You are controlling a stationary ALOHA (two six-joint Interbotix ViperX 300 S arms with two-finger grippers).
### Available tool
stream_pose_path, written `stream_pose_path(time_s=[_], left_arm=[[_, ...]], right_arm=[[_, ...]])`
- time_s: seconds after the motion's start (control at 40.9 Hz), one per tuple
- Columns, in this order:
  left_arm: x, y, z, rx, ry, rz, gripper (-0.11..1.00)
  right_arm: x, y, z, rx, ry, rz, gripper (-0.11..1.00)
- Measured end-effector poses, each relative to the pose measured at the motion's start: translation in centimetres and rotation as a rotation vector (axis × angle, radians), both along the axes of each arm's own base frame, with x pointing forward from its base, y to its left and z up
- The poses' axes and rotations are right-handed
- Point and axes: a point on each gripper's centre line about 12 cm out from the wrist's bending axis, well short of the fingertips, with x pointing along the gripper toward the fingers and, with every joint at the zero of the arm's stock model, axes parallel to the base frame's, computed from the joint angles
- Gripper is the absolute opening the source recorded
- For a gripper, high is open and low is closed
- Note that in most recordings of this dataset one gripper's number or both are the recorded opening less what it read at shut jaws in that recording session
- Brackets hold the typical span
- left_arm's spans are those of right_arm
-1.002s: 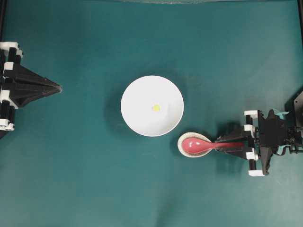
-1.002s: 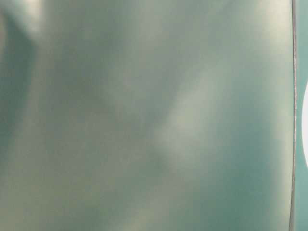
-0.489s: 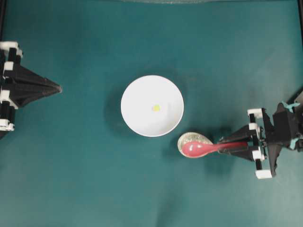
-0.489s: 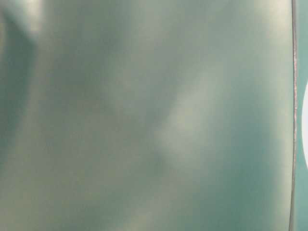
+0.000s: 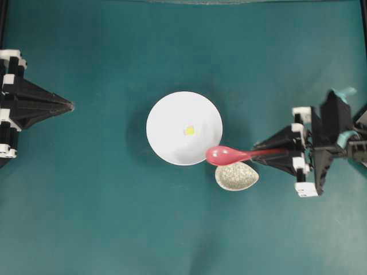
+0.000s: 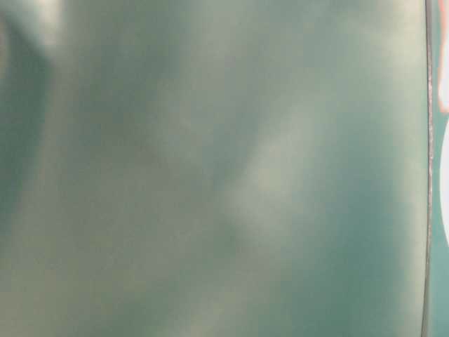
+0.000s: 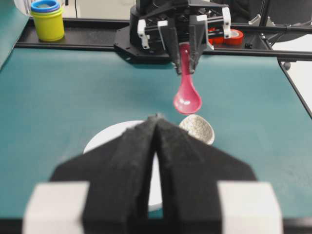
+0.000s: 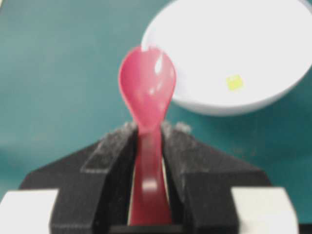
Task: Scoop the yellow hexagonal prism block from the bowl with a spoon using the right arm.
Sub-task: 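Carry the spoon with the right gripper into the white bowl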
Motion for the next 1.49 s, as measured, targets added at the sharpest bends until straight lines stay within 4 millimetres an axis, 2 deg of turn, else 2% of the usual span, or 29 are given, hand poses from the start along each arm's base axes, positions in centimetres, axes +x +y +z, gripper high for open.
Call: stream_pose_path(time_s=[0.171,0.513,0.978,1.198,1.491], left_arm=[[0.0,0.0,0.0,0.002,-0.003,-0.002,-0.01],[0.0,0.0,0.0,0.002,-0.003,-0.002,-0.01],[0.0,0.0,0.0,0.006,-0.002,-0.002,-0.01],[0.0,0.0,0.0,0.005,-0.003,-0.001,-0.01],[0.0,0.0,0.0,0.005,-0.003,0.000,-0.01]], right_arm=[[2.1,-2.0,2.4,0.031,0.086,-0.012,0.23],[4.4,-6.0,4.3,0.104,0.295,-0.014,0.23],[7.6,-6.8,5.2,0.090,0.529,0.121,0.23],[9.6,-7.1,4.9,0.092,0.632,0.143,0.23],[11.0,-8.0,4.2,0.078,0.801,0.107,0.23]])
